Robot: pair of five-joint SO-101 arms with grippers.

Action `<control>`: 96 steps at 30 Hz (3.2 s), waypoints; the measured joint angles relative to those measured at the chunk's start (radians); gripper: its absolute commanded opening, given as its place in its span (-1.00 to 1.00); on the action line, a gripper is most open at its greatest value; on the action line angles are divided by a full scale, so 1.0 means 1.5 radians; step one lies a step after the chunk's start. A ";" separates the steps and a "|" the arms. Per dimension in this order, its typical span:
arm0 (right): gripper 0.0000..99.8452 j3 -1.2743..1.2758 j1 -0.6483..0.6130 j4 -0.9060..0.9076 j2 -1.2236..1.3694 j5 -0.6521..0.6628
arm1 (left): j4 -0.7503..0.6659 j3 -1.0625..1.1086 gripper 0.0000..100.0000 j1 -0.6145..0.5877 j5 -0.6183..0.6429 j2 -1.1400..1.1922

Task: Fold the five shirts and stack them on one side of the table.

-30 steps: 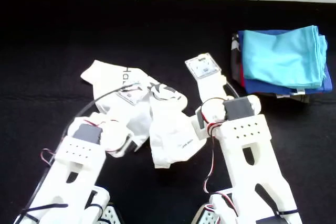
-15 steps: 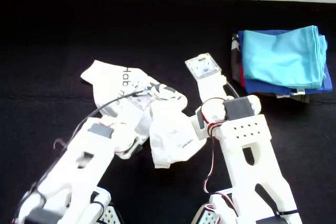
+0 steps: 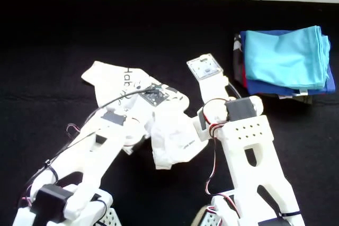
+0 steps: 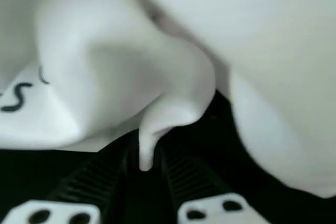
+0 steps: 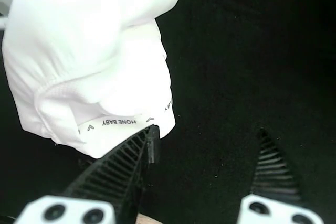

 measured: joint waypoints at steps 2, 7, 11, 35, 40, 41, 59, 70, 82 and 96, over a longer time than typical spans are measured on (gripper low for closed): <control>-0.45 0.000 0.000 0.000 0.000 0.000 | 0.041 -0.037 -0.98 -0.014 0.000 0.000; -0.45 0.027 0.000 -0.011 0.000 0.000 | 0.171 -0.162 -0.98 -0.084 -0.001 0.000; -0.45 0.047 0.000 -0.037 0.001 0.000 | 0.274 -0.276 -0.98 -0.157 -0.001 0.000; -0.44 -0.169 -0.255 -0.011 0.445 0.000 | 0.354 -0.476 -0.98 -0.441 -0.001 0.007; -0.44 -0.283 -0.118 -0.045 0.545 0.000 | 0.354 -0.476 -0.98 -0.485 -0.023 0.007; -0.44 -0.320 -0.086 -0.046 0.560 0.000 | 0.354 -0.476 -0.98 -0.487 -0.031 0.007; -0.46 -0.743 -0.076 0.229 0.594 -0.001 | 0.328 -0.476 -0.98 -0.487 -0.040 0.008; -0.67 -0.461 -0.331 0.219 0.570 0.054 | 0.268 -0.475 -0.98 -0.486 -0.040 0.009; -0.67 -0.553 -0.061 0.061 0.721 0.064 | 0.267 -0.475 -0.98 -0.486 -0.040 0.009; -0.62 -0.813 -0.021 0.231 0.709 0.054 | 0.267 -0.475 -0.98 -0.486 -0.040 0.009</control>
